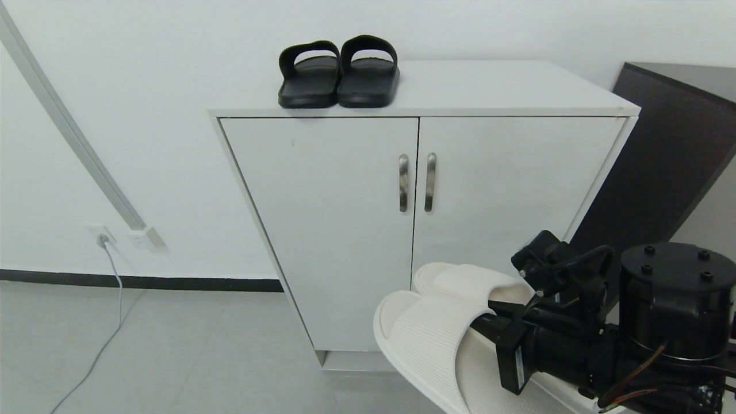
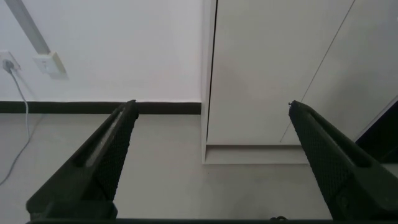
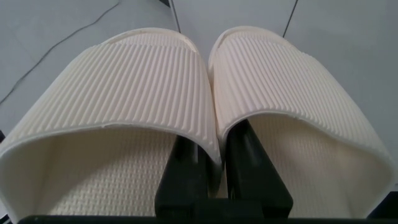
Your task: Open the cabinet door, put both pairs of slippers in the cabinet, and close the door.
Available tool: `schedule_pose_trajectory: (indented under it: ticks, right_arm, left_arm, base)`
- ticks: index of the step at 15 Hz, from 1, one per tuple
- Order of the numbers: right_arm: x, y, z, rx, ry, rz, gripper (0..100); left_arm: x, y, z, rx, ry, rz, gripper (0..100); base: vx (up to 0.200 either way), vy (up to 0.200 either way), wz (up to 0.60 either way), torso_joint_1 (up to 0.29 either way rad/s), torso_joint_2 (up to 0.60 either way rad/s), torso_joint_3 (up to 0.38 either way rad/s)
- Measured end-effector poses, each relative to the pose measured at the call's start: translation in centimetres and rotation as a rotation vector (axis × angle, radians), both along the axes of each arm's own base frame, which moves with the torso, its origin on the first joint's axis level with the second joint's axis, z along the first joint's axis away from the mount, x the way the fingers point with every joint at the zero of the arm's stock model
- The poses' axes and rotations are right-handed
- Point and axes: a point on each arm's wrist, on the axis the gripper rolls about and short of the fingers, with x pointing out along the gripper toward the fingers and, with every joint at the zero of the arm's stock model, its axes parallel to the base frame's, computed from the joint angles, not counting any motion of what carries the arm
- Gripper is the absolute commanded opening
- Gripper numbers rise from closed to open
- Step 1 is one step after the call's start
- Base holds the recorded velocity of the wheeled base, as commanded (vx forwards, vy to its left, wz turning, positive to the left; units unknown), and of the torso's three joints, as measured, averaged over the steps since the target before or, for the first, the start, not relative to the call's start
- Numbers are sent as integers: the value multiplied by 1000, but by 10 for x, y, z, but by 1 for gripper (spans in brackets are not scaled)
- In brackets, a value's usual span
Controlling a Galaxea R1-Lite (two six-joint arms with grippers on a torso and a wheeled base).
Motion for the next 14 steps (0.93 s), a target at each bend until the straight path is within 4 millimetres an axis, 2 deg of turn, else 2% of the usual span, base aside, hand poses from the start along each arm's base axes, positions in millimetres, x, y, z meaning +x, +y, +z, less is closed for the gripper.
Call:
schedule_pose_trajectory:
  ticks: [7,12,14]
  right_arm:
    - [0,-1,0,0,-1,-1,0]
    - [-2,-2,0,6,-3,1,0]
    - [-2,-2,0,6,-3,1,0]
  left_arm:
    - [0,0,0,-5,0,0,100]
    - [0,0,0,1,0,-4,100]
    - [-2,0,7,-7,-30,-3,100]
  base:
    - [0,0,0,-58,434,378]
    - [0,0,0,-1,84,75]
    - [0,0,0,0,0,0]
